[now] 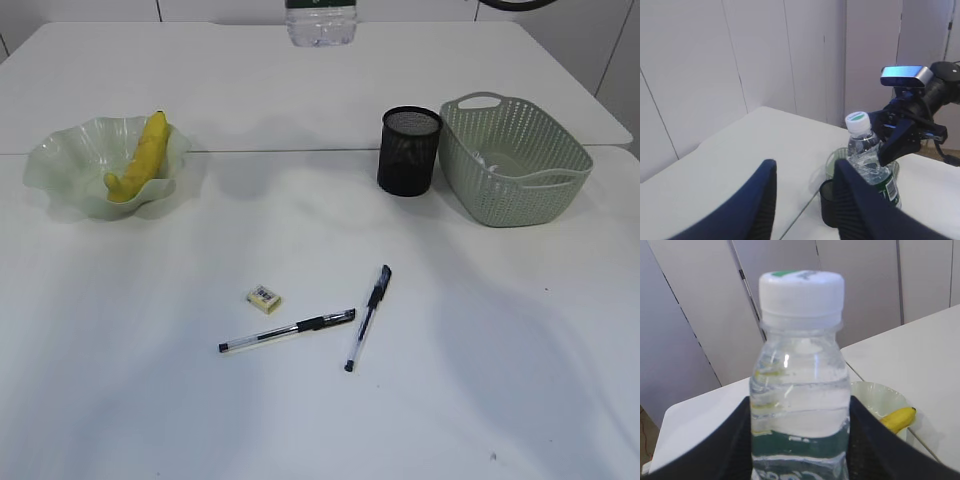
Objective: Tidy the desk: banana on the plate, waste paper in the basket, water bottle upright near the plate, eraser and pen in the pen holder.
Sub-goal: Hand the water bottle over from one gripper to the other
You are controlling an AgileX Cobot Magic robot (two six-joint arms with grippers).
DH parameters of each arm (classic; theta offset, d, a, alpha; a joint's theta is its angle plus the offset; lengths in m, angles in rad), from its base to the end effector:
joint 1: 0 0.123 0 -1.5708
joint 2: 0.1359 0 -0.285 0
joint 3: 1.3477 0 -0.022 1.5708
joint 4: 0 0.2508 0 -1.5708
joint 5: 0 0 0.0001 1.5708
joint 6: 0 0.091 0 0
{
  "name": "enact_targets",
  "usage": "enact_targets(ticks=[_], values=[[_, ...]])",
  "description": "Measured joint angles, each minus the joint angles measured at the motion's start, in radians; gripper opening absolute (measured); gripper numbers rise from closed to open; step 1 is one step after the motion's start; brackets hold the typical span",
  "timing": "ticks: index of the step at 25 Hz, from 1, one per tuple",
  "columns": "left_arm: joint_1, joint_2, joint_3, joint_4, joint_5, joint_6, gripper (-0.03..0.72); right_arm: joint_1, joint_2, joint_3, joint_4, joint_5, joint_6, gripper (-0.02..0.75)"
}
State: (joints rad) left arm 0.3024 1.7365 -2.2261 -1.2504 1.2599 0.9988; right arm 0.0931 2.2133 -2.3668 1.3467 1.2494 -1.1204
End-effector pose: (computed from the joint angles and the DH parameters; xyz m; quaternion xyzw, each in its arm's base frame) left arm 0.3310 0.0171 0.5426 0.3228 0.6619 -0.2507 0.6284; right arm 0.4610 0.1276 0.3953 -0.4076 0.6314 0.4362 0.4950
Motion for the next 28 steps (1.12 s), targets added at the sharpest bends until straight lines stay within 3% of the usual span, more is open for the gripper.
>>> enact_targets(ticks=[6, 19, 28], values=[[0.02, 0.0, 0.171, -0.05, -0.012, 0.111, 0.262, 0.0, 0.0, 0.0, -0.004, 0.0, 0.0, 0.356], [0.02, 0.0, 0.694, -0.178, -0.045, 0.443, 0.262, 0.0, 0.0, 0.0, -0.012, 0.0, -0.002, 0.356], [-0.017, 0.0, 0.838, -0.259, -0.064, 0.6, 0.262, 0.0, 0.0, 0.0, -0.012, 0.0, -0.068, 0.356]])
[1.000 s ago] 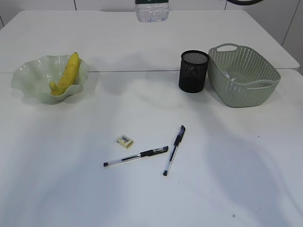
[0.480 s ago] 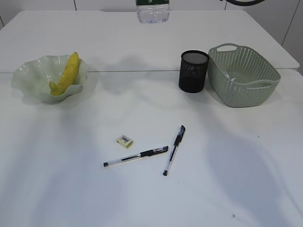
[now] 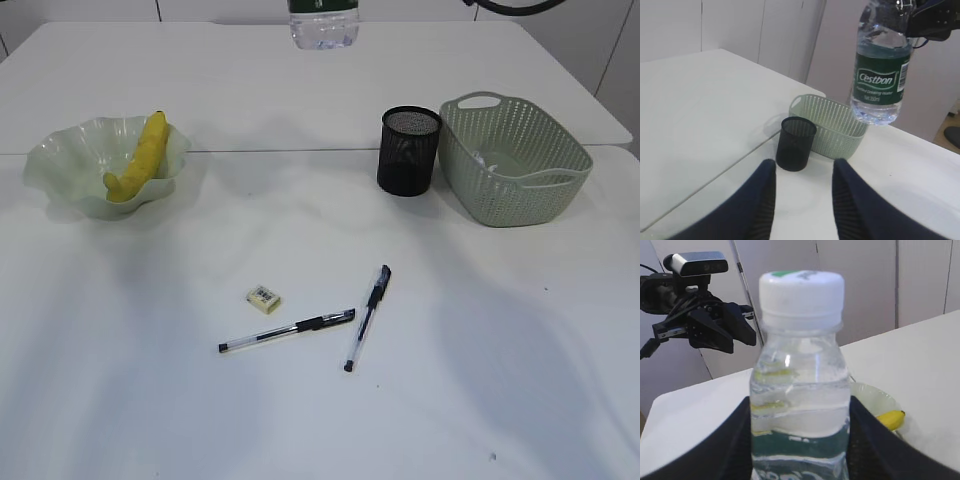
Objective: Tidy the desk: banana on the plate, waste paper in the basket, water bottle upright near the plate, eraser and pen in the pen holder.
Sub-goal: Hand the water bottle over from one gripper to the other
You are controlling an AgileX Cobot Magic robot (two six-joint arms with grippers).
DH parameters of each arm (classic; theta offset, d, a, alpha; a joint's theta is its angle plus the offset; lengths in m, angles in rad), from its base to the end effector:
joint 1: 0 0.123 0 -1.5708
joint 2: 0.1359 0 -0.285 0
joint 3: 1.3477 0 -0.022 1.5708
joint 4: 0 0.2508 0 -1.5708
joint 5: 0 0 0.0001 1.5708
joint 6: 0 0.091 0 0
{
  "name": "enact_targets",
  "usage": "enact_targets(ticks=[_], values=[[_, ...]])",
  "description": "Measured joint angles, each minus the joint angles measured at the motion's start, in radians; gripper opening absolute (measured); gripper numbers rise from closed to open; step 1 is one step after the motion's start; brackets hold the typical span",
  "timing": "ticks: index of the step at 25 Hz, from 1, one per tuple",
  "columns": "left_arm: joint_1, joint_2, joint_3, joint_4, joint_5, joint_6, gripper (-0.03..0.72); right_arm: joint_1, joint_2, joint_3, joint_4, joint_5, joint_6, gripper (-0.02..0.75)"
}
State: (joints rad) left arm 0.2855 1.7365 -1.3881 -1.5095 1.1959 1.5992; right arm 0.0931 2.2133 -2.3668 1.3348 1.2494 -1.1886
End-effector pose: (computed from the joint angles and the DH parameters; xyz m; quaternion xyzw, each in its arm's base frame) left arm 0.3725 0.0212 0.3380 0.2744 0.7068 -0.3491 0.5507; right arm 0.4612 0.1274 0.3943 -0.4312 0.6198 0.4145 0.5080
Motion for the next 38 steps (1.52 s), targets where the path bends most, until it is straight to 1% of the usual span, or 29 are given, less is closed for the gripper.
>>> enact_targets(ticks=[3, 7, 20, 22, 25, 29, 34, 38], values=[[-0.023, 0.0, 0.0, -0.004, 0.0, 0.011, 0.261, 0.01, 0.0, 0.0, 0.0, 0.0, -0.055, 0.356], [-0.038, 0.0, 0.001, -0.004, 0.0, 0.021, 0.261, 0.034, 0.0, 0.0, 0.0, 0.0, -0.116, 0.356], [-0.04, 0.0, 0.001, -0.004, 0.0, 0.023, 0.261, 0.045, 0.0, 0.0, 0.0, 0.0, -0.155, 0.356], [-0.042, 0.0, 0.001, -0.004, 0.0, 0.051, 0.261, 0.045, 0.0, 0.0, 0.0, 0.0, -0.156, 0.356], [-0.047, 0.0, 0.001, -0.02, 0.0, 0.125, 0.261, 0.045, 0.0, 0.0, 0.0, 0.0, -0.157, 0.356], [-0.086, 0.0, 0.001, -0.028, -0.001, 0.168, 0.261, 0.045, 0.0, 0.0, 0.0, 0.0, -0.159, 0.356], [-0.152, 0.0, 0.001, 0.072, -0.001, 0.176, 0.261, 0.045, 0.0, 0.0, 0.0, 0.0, -0.159, 0.356], [-0.178, 0.0, 0.001, 0.1, -0.001, 0.179, 0.261, 0.045, 0.0, 0.0, 0.0, 0.0, -0.159, 0.356]])
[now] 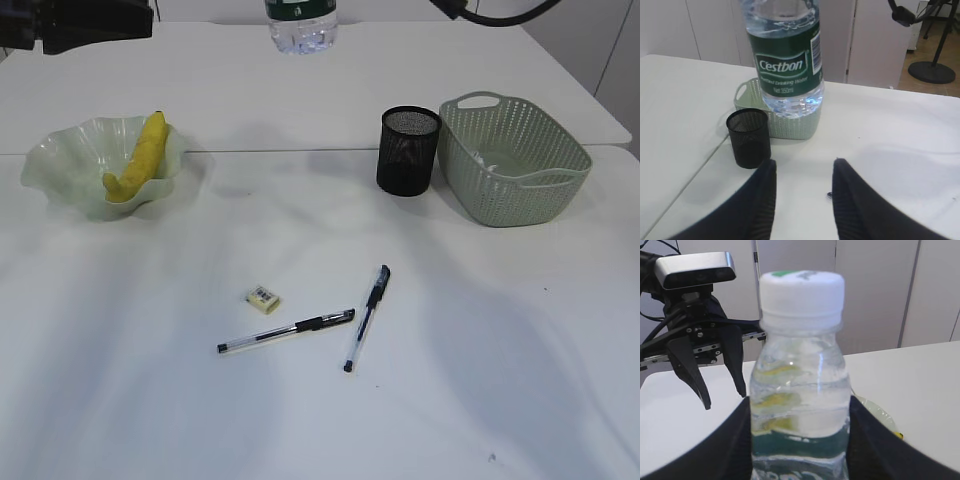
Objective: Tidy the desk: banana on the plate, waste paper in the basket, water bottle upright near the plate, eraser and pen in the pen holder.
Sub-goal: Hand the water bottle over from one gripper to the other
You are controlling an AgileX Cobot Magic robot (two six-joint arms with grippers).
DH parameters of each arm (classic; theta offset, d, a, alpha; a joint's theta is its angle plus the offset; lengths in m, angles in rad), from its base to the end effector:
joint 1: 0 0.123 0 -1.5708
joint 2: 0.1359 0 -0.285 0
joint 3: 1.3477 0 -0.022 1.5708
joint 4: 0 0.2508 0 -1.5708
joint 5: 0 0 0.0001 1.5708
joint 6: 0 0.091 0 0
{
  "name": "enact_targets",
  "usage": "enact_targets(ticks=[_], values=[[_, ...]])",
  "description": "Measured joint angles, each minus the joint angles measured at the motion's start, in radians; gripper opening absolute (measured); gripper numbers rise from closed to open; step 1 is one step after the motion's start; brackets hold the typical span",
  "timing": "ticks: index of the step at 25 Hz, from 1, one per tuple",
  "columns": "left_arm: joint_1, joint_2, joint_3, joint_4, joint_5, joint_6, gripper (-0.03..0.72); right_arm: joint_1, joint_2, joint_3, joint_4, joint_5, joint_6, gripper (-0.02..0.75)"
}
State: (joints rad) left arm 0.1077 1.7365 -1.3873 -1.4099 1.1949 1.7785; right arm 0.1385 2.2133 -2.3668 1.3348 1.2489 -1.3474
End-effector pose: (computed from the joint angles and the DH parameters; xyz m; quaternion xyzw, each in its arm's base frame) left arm 0.3682 -0.0443 0.3297 0.4276 0.6608 -0.3263 0.5235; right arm 0.4550 0.1482 0.3943 -0.4919 0.5727 0.3849 0.5309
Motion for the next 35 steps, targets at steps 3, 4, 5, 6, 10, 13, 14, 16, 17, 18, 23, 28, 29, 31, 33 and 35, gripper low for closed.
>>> enact_targets(ticks=[3, 4, 5, 6, 10, 13, 14, 16, 17, 18, 23, 28, 29, 31, 33, 35], values=[[-0.005, 0.0, 0.0, 0.002, 0.0, 0.0, 0.261, 0.0, 0.0, 0.0, 0.0, 0.0, 0.0, 0.356], [-0.005, 0.0, 0.0, 0.002, 0.0, 0.0, 0.261, 0.0, 0.0, 0.0, 0.0, 0.0, 0.0, 0.356], [-0.005, 0.0, 0.0, 0.002, 0.0, 0.0, 0.261, 0.0, 0.0, 0.0, 0.0, 0.0, 0.0, 0.356], [-0.005, 0.0, 0.0, 0.004, 0.0, 0.0, 0.261, 0.0, 0.0, 0.0, 0.0, 0.0, 0.0, 0.356], [-0.005, 0.0, 0.0, 0.004, 0.0, -0.015, 0.26, 0.0, 0.0, 0.0, 0.0, 0.0, 0.0, 0.356], [-0.005, 0.0, 0.0, 0.004, -0.021, -0.038, 0.264, 0.0, 0.0, 0.0, 0.01, 0.0, 0.0, 0.356], [-0.005, 0.0, 0.0, 0.004, -0.031, -0.043, 0.273, 0.0, 0.0, 0.0, 0.012, 0.0, 0.0, 0.356], [-0.005, 0.0, 0.0, -0.007, -0.049, -0.048, 0.318, 0.0, 0.0, 0.0, 0.023, 0.0, 0.0, 0.356], [-0.005, 0.0, 0.0, -0.016, -0.054, -0.048, 0.347, 0.0, 0.0, 0.0, 0.025, 0.0, 0.0, 0.356], [-0.005, 0.0, 0.0, -0.028, -0.055, -0.048, 0.388, 0.0, 0.0, 0.0, 0.029, 0.0, 0.0, 0.356], [-0.008, 0.023, 0.0, -0.112, -0.06, -0.05, 0.55, 0.0, 0.0, 0.0, 0.031, 0.0, 0.013, 0.356], [-0.063, 0.063, 0.0, -0.162, -0.071, -0.052, 0.573, 0.0, 0.0, 0.0, 0.049, 0.0, 0.025, 0.356], [-0.08, 0.07, 0.0, -0.172, -0.076, -0.052, 0.574, 0.0, 0.0, 0.0, 0.058, 0.0, 0.025, 0.356], [-0.115, 0.075, 0.0, -0.194, -0.086, -0.048, 0.575, 0.0, 0.0, 0.0, 0.071, 0.0, 0.025, 0.356], [-0.139, 0.075, 0.0, -0.22, -0.109, -0.046, 0.575, 0.0, 0.0, 0.0, 0.074, 0.0, 0.027, 0.356], [-0.155, 0.075, 0.0, -0.247, -0.132, -0.042, 0.575, 0.0, 0.0, 0.0, 0.074, 0.0, 0.028, 0.356]])
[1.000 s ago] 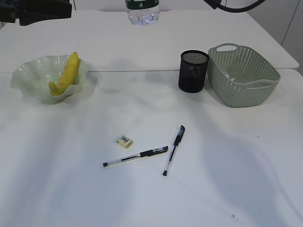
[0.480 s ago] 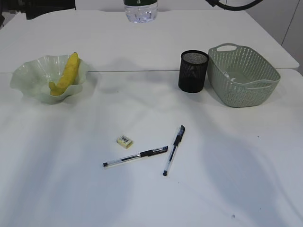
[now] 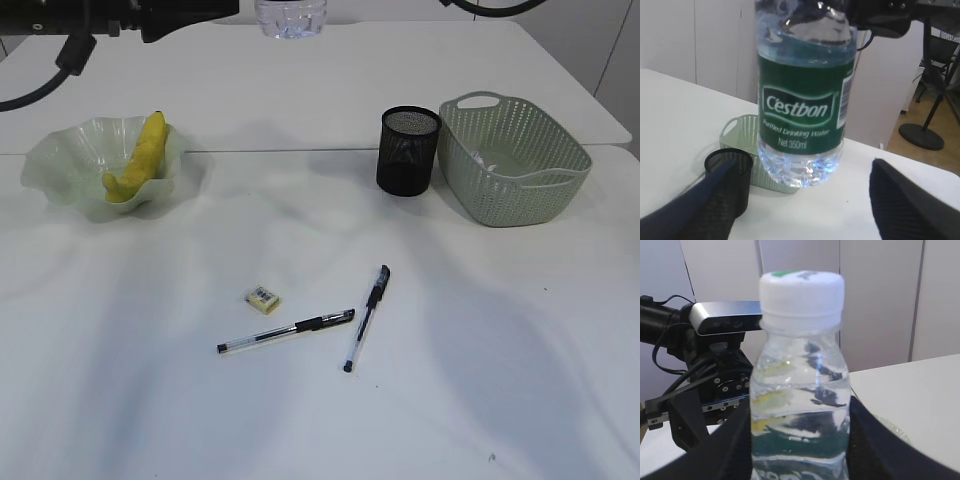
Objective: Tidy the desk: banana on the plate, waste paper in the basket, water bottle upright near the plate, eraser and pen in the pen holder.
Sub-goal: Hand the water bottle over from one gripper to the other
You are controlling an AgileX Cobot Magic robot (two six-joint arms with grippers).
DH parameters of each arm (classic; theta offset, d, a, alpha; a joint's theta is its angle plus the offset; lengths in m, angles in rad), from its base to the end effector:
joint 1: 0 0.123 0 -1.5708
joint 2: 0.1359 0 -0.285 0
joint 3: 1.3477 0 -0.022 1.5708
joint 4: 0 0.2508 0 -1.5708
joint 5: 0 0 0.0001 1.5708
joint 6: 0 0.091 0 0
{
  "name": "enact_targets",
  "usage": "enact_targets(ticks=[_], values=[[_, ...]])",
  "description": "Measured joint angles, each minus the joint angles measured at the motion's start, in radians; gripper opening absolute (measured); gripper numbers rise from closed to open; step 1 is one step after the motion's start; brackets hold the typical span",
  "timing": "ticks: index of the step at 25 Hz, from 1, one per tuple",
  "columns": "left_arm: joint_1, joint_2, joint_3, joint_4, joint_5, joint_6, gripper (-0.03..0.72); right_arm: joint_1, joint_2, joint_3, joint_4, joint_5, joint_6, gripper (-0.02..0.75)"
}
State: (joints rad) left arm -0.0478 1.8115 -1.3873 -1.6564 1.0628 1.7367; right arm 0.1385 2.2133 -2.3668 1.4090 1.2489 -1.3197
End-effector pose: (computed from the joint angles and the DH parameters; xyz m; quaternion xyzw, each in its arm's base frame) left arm 0.3885 -0.0979 0.3177 0.3349 0.6580 -0.4031 0.5407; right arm 0.4534 0.1492 0.4004 -0.4680 0.5634 0.4197 0.5360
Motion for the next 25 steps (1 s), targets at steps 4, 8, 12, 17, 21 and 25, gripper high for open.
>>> enact_targets(ticks=[4, 8, 12, 17, 21, 25], values=[[-0.018, 0.0, 0.0, -0.054, -0.019, 0.008, 0.575, 0.0, 0.0, 0.0, 0.0, 0.0, 0.008, 0.356], [-0.032, 0.0, 0.0, -0.081, -0.05, 0.009, 0.575, 0.0, 0.0, 0.0, 0.0, 0.0, 0.029, 0.356], [-0.056, 0.0, 0.0, -0.096, -0.057, 0.011, 0.575, 0.002, 0.0, 0.0, 0.0, 0.0, 0.059, 0.356], [-0.09, 0.0, 0.0, -0.097, -0.083, 0.012, 0.575, 0.023, 0.0, 0.0, 0.0, -0.002, 0.066, 0.356], [-0.098, 0.0, 0.0, -0.099, -0.089, 0.012, 0.575, 0.053, 0.0, 0.0, -0.002, -0.002, 0.066, 0.356], [-0.098, 0.0, 0.0, -0.102, -0.092, 0.012, 0.575, 0.062, 0.0, 0.0, -0.014, -0.002, 0.067, 0.356]])
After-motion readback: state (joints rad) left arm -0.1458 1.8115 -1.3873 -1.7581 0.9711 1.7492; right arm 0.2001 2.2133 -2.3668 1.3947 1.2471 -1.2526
